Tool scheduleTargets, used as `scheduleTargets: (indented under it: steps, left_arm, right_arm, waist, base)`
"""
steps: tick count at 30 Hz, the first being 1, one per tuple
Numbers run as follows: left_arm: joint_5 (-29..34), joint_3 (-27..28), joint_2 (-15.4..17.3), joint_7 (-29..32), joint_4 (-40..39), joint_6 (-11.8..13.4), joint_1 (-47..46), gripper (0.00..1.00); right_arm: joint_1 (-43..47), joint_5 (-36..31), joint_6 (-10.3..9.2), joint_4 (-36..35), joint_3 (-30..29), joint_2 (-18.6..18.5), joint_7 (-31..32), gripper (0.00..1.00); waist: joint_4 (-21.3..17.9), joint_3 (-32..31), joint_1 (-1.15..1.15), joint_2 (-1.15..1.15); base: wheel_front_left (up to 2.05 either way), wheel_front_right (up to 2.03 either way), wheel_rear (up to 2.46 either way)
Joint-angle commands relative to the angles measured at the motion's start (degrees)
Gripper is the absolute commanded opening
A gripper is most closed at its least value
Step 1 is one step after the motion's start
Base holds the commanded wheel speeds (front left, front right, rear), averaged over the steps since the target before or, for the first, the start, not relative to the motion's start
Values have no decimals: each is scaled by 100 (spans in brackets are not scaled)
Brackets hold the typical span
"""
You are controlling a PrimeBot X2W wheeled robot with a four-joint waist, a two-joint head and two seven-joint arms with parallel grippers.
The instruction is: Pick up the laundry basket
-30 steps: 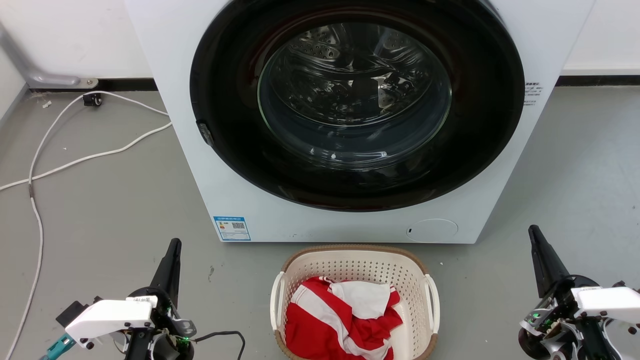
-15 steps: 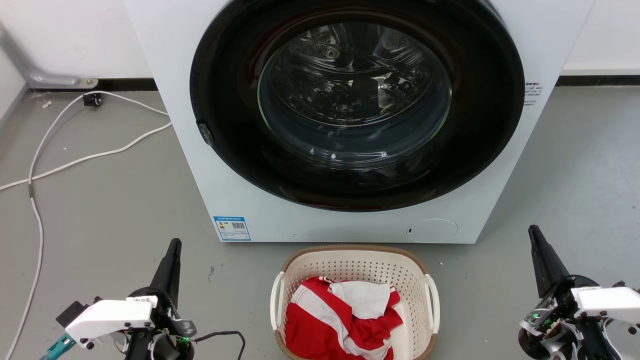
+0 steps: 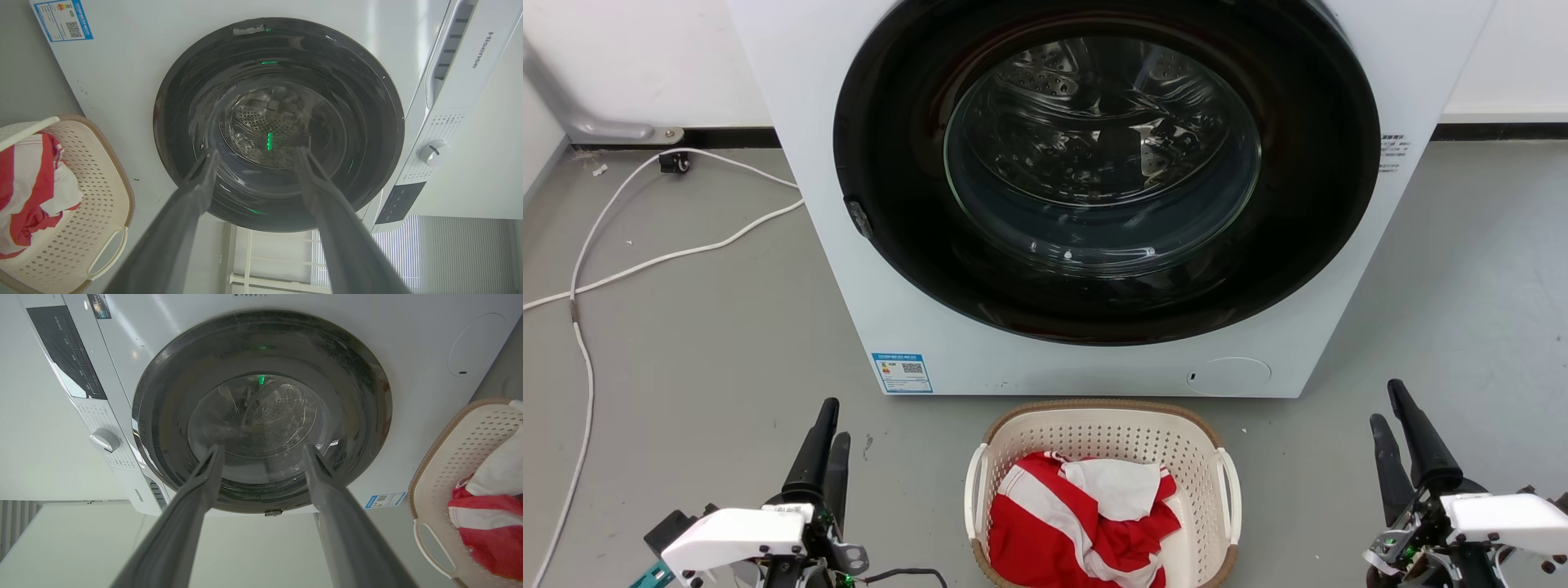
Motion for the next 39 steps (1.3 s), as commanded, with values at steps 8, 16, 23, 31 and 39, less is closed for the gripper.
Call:
scheduleTargets:
  steps: [8, 16, 23, 31, 39]
  left_arm:
    - [982, -193, 24, -252, -304, -8, -113, 100]
    - [2259, -380, 23, -440, -460, 28, -84, 100]
    - [3029, -572, 22, -592, -598, 66, -41, 100]
    - [3858, -751, 21, -754, -630, 155, -21, 100]
    - [4615, -917, 20, -903, -596, 239, -18, 100]
  right_arm:
    - [28, -904, 8, -241, 51, -137, -281, 100]
    - [126, -2371, 9, -431, 48, -121, -474, 100]
    - [210, -3339, 9, -552, 102, -70, -619, 100]
    - [299, -4306, 10, -700, 129, -44, -677, 100]
    - [400, -5118, 10, -869, 112, -20, -693, 100]
  waist:
    - [8, -6, 0, 0]
    - [14, -20, 0, 0]
    - [23, -25, 0, 0]
    - [33, -25, 0, 0]
    - [38, -30, 0, 0]
  base:
    - [0, 0, 0]
    - [0, 0, 0]
    - [0, 0, 0]
    - [0, 0, 0]
    - [0, 0, 0]
